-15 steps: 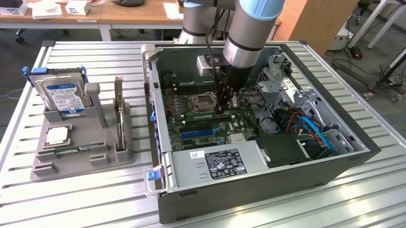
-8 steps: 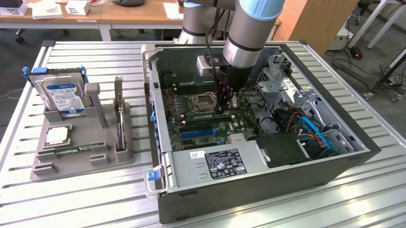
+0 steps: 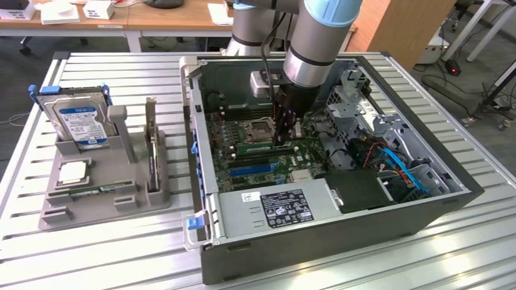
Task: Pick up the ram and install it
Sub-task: 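Insert the ram into the slot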
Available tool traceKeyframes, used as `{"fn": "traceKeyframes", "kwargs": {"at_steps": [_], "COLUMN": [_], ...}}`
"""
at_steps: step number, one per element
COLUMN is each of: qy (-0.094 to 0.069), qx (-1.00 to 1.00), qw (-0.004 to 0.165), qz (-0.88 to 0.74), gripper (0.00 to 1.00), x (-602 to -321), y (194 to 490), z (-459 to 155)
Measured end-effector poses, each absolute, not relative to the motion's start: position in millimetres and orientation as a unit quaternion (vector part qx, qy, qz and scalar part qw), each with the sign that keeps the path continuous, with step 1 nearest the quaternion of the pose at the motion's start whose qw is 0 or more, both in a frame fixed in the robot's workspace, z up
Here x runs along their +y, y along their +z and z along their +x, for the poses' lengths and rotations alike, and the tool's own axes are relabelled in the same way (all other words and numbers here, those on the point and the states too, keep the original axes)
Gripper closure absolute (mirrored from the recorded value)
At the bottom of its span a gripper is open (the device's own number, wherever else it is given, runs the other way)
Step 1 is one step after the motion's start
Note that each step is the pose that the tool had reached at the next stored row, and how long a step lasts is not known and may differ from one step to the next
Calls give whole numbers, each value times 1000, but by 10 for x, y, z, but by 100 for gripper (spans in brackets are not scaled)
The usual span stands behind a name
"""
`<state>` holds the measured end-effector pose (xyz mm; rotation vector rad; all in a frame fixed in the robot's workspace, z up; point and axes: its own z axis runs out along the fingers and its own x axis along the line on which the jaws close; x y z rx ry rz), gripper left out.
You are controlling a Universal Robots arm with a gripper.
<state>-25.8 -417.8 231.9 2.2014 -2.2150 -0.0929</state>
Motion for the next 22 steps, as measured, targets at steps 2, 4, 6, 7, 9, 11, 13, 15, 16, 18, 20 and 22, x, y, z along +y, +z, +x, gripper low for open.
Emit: {"fn": "traceKeyframes", "kwargs": {"at_steps": [2, 4, 6, 7, 9, 11, 13, 15, 16, 18, 20, 22], "qy": [-30, -30, -30, -30, -30, -30, -30, -30, -30, -30, -30, -30], "qx": [-709, -709, -709, -709, -709, -709, -709, -709, -709, -709, -708, -708], "qw": [9, 9, 9, 9, 9, 9, 9, 9, 9, 9, 9, 9], "qz": [705, 705, 705, 705, 705, 705, 705, 705, 705, 705, 705, 706], "gripper": [89, 89, 89, 89, 89, 89, 89, 89, 89, 89, 89, 89], "x": [-4177, -4178, -4182, -4183, -4183, -4184, -4184, -4184, -4184, -4184, -4184, -4184], "y": [2319, 2318, 2318, 2318, 2318, 2315, 2311, 2310, 2310, 2310, 2310, 2310], "z": [-258, -258, -257, -258, -258, -258, -258, -257, -257, -257, -257, -257]}}
